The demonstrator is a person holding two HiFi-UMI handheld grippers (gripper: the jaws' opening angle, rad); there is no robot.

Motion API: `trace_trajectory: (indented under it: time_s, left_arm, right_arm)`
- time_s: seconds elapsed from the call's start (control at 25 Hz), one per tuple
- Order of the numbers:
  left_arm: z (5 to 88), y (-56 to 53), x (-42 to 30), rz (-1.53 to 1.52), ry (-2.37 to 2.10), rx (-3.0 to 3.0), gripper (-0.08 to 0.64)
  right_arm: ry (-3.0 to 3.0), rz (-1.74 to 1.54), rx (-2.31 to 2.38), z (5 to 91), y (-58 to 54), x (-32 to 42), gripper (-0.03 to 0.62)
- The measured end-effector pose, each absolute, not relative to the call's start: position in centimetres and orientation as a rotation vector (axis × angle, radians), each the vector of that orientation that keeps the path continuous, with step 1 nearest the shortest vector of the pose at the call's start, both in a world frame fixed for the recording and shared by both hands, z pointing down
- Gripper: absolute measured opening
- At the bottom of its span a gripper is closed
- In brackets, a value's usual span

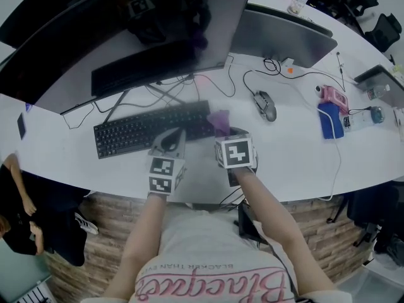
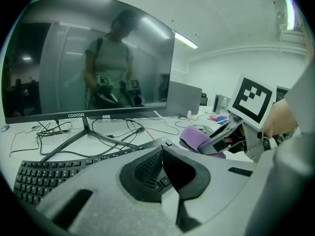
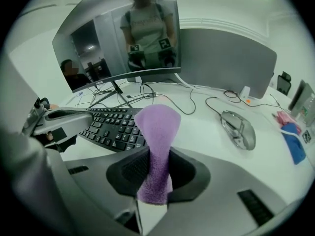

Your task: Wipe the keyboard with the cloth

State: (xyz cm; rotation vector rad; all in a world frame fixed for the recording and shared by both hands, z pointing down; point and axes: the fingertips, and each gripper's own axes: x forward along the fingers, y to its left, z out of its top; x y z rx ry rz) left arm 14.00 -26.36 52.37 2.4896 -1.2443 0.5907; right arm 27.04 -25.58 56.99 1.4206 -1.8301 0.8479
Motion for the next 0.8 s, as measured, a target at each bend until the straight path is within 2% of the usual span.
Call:
trace_trajectory:
  time_s: [0.44,0.8]
  left_arm:
    - [50.4,-26.6,12.2,0.528,-1.308,2.497,0.008]
    - [47.0,-25.9,9.3,0.485,-1.309,2.588,0.008]
  right_arm:
    - [-1.893,0.840,1.554,53.7,-25.2,29.0,0.087]
    - [-2.051,0.736,1.627,47.6,-24.8,23.6,0.087]
